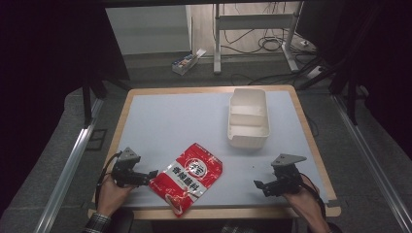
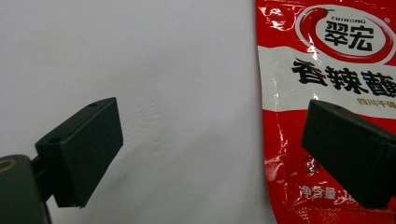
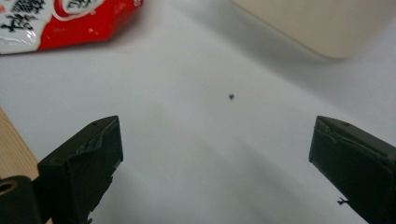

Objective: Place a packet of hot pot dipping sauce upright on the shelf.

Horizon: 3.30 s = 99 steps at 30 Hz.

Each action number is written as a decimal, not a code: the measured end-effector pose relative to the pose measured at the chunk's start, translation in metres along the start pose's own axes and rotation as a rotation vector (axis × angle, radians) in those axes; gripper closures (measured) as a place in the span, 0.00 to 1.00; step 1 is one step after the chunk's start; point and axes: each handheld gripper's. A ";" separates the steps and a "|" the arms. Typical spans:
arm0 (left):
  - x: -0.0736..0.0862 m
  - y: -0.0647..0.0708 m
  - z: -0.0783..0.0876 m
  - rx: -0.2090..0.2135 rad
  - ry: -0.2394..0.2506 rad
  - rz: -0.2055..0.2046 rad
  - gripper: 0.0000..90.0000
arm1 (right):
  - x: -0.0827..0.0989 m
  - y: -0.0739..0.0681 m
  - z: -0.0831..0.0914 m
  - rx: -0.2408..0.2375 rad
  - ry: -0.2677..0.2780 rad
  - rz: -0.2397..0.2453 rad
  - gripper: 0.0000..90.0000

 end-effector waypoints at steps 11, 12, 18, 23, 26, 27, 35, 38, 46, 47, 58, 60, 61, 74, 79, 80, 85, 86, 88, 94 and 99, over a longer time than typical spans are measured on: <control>0.002 -0.002 -0.002 0.003 -0.032 0.006 0.18 | 0.001 -0.007 -0.010 0.018 -0.048 0.070 0.03; 0.002 -0.003 -0.002 0.006 -0.030 0.009 0.20 | 0.001 -0.007 -0.011 0.016 -0.050 0.068 0.03; 0.002 -0.005 0.000 0.034 -0.022 0.015 0.42 | 0.002 -0.006 -0.012 0.014 -0.065 0.077 0.03; 0.002 -0.009 0.001 0.096 -0.030 0.020 0.73 | 0.002 -0.008 -0.014 0.019 -0.077 0.088 0.03; 0.001 -0.012 -0.002 0.138 -0.051 0.006 0.94 | 0.002 -0.008 -0.014 0.018 -0.081 0.091 0.03; 0.001 -0.012 -0.003 0.148 -0.055 0.006 0.98 | 0.003 -0.008 -0.014 0.018 -0.084 0.091 0.03; 0.001 -0.007 -0.013 0.197 -0.124 -0.019 1.00 | 0.003 -0.009 -0.015 0.023 -0.096 0.113 0.03; 0.002 -0.005 -0.014 0.228 -0.131 -0.010 1.00 | 0.003 -0.009 -0.015 0.024 -0.097 0.118 0.03; -0.001 0.004 -0.015 0.283 -0.136 -0.001 1.00 | 0.003 -0.011 -0.017 0.018 -0.106 0.124 0.03; -0.001 0.007 -0.014 0.277 -0.139 -0.012 1.00 | 0.002 -0.011 -0.017 0.018 -0.105 0.125 0.03; 0.007 -0.006 -0.006 0.194 -0.143 0.040 1.00 | 0.003 -0.011 -0.017 0.020 -0.110 0.126 0.03; 0.006 -0.003 -0.007 0.207 -0.151 0.039 1.00 | 0.003 -0.011 -0.017 0.020 -0.113 0.127 0.03; 0.006 -0.001 -0.008 0.216 -0.151 0.038 1.00 | 0.003 -0.011 -0.017 0.021 -0.113 0.129 0.03; 0.014 -0.002 0.002 0.179 -0.159 0.095 1.00 | 0.003 -0.012 -0.016 0.025 -0.111 0.134 0.03; 0.016 -0.001 0.001 0.207 -0.155 0.111 1.00 | 0.003 -0.012 -0.017 0.022 -0.117 0.138 0.03; 0.016 0.000 0.000 0.215 -0.154 0.115 1.00 | 0.003 -0.012 -0.017 0.022 -0.117 0.140 0.03; 0.014 0.007 -0.004 0.253 -0.160 0.117 1.00 | 0.003 -0.012 -0.017 0.023 -0.117 0.141 0.03; 0.013 0.009 -0.004 0.254 -0.163 0.112 1.00 | 0.003 -0.012 -0.017 0.023 -0.116 0.141 0.03; 0.012 0.014 -0.006 0.255 -0.167 0.103 1.00 | 0.003 -0.012 -0.017 0.023 -0.113 0.142 0.03; 0.006 0.028 -0.011 0.264 -0.180 0.070 1.00 | 0.003 -0.013 -0.017 0.023 -0.114 0.141 0.03; 0.002 0.036 -0.017 0.283 -0.185 0.046 1.00 | 0.002 -0.014 -0.018 0.018 -0.115 0.141 0.03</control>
Point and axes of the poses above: each handheld gripper's, and its own axes: z roughly backward along the jaws, x roughly out of its underside, y roughly to its right, and after that the axes turned 2 degrees about -y, right-handed
